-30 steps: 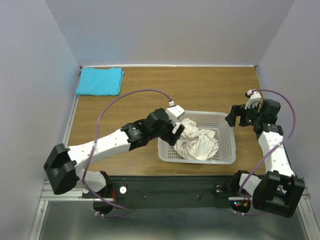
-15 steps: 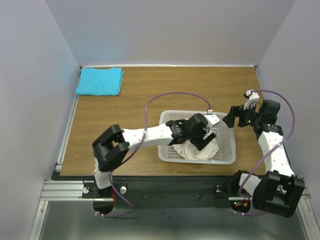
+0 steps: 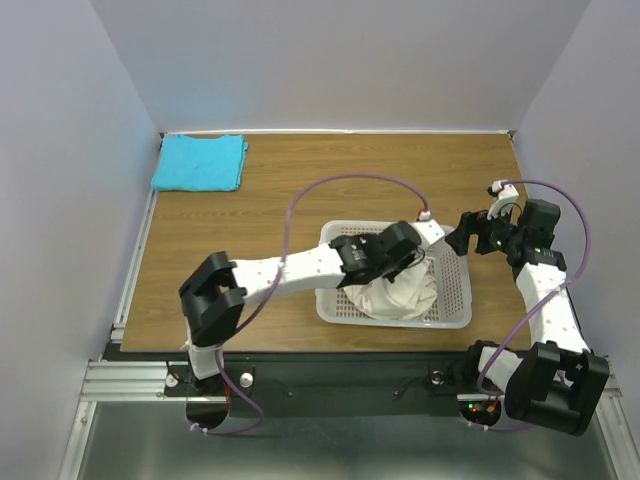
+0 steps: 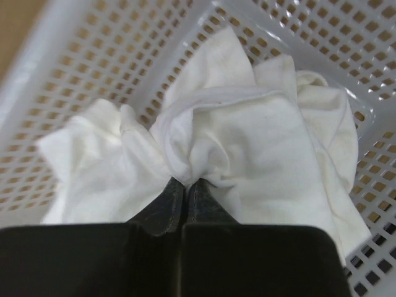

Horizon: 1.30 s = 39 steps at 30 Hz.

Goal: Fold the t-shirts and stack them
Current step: Grab the tshirt from the pile, then move the tshirt to the center of the board

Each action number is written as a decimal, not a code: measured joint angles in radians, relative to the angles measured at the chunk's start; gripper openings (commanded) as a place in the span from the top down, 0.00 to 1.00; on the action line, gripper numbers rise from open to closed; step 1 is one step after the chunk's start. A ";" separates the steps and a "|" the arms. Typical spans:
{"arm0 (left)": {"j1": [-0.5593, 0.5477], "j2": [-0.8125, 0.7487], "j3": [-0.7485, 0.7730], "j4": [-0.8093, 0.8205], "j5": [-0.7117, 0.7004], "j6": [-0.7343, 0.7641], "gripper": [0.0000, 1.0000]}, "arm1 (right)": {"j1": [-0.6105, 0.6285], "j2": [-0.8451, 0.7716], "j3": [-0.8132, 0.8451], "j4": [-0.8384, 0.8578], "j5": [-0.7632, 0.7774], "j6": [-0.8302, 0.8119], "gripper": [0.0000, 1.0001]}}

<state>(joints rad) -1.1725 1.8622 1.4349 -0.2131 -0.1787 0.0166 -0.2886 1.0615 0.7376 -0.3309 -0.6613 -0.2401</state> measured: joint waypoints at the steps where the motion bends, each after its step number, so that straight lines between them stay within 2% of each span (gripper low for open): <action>1: 0.003 -0.034 0.021 -0.024 -0.030 0.015 1.00 | 0.000 0.000 0.000 0.000 0.000 0.000 0.00; 4: 0.024 -0.124 0.187 -0.069 -0.085 0.056 1.00 | 0.000 0.000 0.000 0.000 0.000 0.000 0.00; 9: 0.079 -0.224 0.531 -0.044 -0.201 0.155 1.00 | 0.000 0.000 0.000 0.000 0.003 0.000 0.00; 13: 0.128 -0.254 0.794 0.063 -0.317 0.281 1.00 | 0.000 0.000 0.000 0.000 0.006 0.000 0.00; 18: 0.180 -0.257 0.924 0.223 -0.400 0.388 1.00 | -0.001 0.001 0.000 0.000 0.007 0.000 0.00; 23: 0.243 -0.233 0.928 0.315 -0.419 0.439 1.00 | -0.001 0.013 0.000 0.000 0.010 0.000 0.00; 26: 0.298 -0.222 0.862 0.319 -0.416 0.426 1.00 | -0.001 0.013 0.000 0.000 0.011 0.000 0.00; 34: 0.480 -0.226 0.419 0.244 -0.313 0.256 1.00 | -0.001 0.013 0.000 0.000 0.013 0.000 0.00; 39: 0.499 -0.223 0.277 0.185 -0.194 0.139 1.00 | -0.003 0.013 0.000 0.000 0.012 0.000 0.00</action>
<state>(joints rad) -0.6731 1.6390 1.7119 -0.0284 -0.3725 0.1558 -0.2920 1.0744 0.7376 -0.3309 -0.6491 -0.2405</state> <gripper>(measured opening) 0.048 0.999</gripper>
